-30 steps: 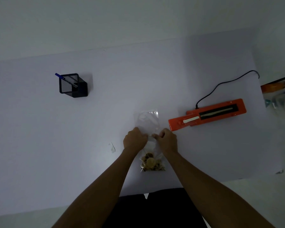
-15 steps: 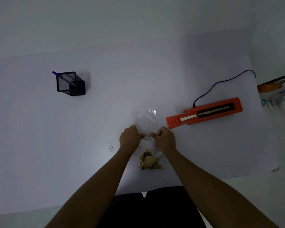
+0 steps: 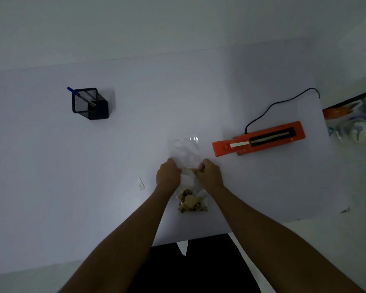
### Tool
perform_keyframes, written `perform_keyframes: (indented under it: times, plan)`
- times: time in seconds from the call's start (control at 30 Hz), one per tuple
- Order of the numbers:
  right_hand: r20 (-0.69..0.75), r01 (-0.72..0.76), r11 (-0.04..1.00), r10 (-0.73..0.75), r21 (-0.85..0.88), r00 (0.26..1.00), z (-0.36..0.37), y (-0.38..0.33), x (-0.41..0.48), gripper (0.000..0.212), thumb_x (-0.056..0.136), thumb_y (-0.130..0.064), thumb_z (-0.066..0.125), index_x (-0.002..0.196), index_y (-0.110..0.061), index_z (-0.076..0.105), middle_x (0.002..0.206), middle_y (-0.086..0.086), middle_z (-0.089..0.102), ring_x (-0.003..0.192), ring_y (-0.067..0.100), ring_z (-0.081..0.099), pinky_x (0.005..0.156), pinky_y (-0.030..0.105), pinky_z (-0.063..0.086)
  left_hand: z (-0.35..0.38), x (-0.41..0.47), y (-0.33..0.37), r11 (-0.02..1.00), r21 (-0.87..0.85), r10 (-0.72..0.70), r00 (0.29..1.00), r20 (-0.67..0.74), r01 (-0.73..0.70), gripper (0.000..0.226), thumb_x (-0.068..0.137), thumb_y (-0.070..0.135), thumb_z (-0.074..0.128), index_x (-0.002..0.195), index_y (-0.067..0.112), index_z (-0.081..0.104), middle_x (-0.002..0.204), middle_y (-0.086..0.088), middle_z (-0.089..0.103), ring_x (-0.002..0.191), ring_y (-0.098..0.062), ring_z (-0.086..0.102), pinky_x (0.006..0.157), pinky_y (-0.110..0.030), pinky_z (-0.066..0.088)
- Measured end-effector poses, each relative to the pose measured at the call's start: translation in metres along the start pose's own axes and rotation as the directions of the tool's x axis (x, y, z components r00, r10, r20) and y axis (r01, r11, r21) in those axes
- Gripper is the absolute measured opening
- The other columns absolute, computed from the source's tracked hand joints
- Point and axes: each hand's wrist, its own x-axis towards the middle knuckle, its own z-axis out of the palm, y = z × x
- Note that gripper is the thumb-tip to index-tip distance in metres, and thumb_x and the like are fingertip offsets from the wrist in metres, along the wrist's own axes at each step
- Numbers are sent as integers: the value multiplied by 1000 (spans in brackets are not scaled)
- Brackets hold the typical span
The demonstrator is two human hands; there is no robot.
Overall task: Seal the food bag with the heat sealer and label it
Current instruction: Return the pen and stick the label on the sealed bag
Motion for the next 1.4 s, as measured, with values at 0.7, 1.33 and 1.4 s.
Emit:
perform_keyframes:
  times: [0.7, 1.33, 1.4]
  plan:
    - [-13, -118, 943, 128, 312, 992, 41, -14, -75, 32, 91, -15, 64, 122, -7, 58, 105, 2, 60, 95, 15, 57, 81, 25, 46, -22, -42, -58, 850, -466, -166, 965, 202, 244, 22, 89, 35, 60, 92, 14, 64, 89, -8, 68, 81, -24, 63, 68, -36, 52]
    - [-38, -101, 918, 126, 384, 991, 43, -133, 74, 50, 94, -24, 60, 139, -8, 46, 128, 18, 60, 108, 35, 64, 90, 54, 55, -117, 78, -18, 765, -637, -105, 994, 18, 93, 18, 90, 28, 59, 74, 26, 67, 76, -4, 64, 73, -21, 55, 67, -37, 46]
    - [-34, -101, 910, 125, 403, 992, 45, -132, 72, 57, 95, -25, 59, 145, -10, 39, 137, 17, 54, 116, 34, 61, 93, 55, 53, -118, 78, -19, 770, -632, -86, 996, 32, 87, 15, 91, 26, 57, 80, 26, 67, 78, -4, 65, 75, -21, 56, 68, -37, 47]
